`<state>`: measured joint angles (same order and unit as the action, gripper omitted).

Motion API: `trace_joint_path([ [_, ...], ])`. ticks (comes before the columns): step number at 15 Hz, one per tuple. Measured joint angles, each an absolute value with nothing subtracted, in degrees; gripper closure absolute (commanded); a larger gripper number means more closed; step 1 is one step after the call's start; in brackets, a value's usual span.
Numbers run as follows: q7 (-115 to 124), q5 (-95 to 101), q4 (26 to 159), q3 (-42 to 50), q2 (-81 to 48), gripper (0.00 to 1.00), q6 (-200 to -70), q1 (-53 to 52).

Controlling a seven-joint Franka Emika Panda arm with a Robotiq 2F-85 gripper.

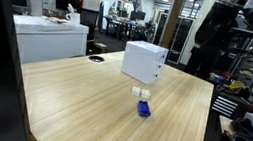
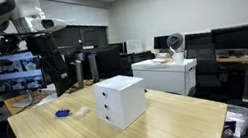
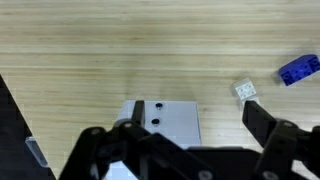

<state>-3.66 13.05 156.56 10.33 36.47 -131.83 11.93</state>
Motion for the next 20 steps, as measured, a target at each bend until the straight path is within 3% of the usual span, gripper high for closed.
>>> trace_joint_path([
  [12, -7.7, 14.3, 153.0, 15.0, 23.8, 0.0, -144.2, 15.7],
  [20, -9.0, 13.8, 152.9, 15.3, 23.4, 0.0, -145.1, 15.2],
])
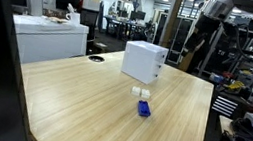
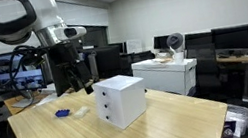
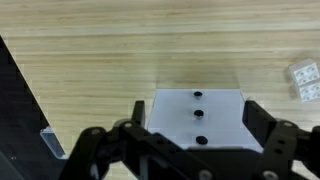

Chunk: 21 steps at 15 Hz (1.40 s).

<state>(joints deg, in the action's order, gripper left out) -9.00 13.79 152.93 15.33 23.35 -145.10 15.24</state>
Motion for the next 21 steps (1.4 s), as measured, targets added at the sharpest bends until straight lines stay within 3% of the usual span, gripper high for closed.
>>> trace_joint_path([
  [17, -14.1, 7.6, 150.4, 18.7, 11.2, 0.0, -159.2, 11.5],
  [18, -14.6, 6.4, 149.2, 18.6, 10.1, 0.25, -159.5, 10.9],
  [19, -14.9, 5.7, 148.6, 18.6, 9.5, 0.26, -159.5, 10.6],
  [21, -15.6, 3.9, 147.6, 18.5, 8.3, 0.42, -159.5, 10.0],
])
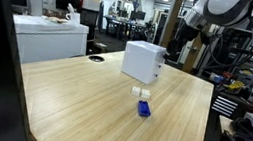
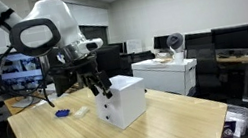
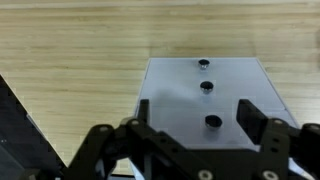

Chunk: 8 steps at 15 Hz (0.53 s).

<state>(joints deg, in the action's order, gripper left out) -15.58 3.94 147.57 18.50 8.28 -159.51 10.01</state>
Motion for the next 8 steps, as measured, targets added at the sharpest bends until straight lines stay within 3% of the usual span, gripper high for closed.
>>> trace_joint_path([
  [8, -16.5, 2.4, 147.0, 17.5, 6.5, 0.95, -159.5, 9.6],
])
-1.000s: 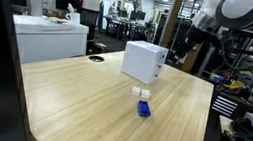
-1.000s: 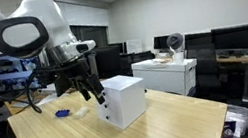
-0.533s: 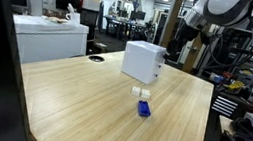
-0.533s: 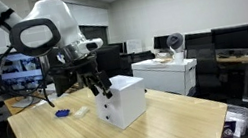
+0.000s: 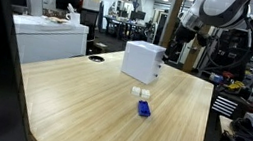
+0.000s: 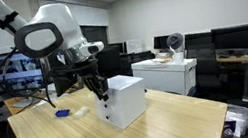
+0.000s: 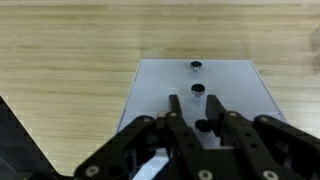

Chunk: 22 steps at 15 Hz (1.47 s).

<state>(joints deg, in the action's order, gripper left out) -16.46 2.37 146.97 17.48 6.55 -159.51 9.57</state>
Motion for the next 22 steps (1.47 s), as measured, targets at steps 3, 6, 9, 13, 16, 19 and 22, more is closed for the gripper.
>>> trace_joint_path([
  [3, -17.5, 2.1, 147.0, 17.2, 6.5, 0.98, -159.5, 9.6],
  [6, -18.9, 1.5, 147.0, 17.1, 6.5, 0.95, -159.5, 9.5],
  [9, -19.2, 1.4, 147.2, 17.1, 6.5, 0.69, -159.5, 9.5],
  [13, -19.2, 1.4, 147.2, 17.1, 6.5, 0.44, -159.2, 9.5],
  [16, -19.2, 1.4, 147.2, 17.0, 6.5, 0.72, -159.3, 9.5],
  [19, -19.2, 1.2, 146.9, 17.0, 6.5, 0.7, -159.4, 9.5],
  [22, -19.6, 0.3, 146.2, 16.8, 6.2, 0.95, -159.4, 9.4],
])
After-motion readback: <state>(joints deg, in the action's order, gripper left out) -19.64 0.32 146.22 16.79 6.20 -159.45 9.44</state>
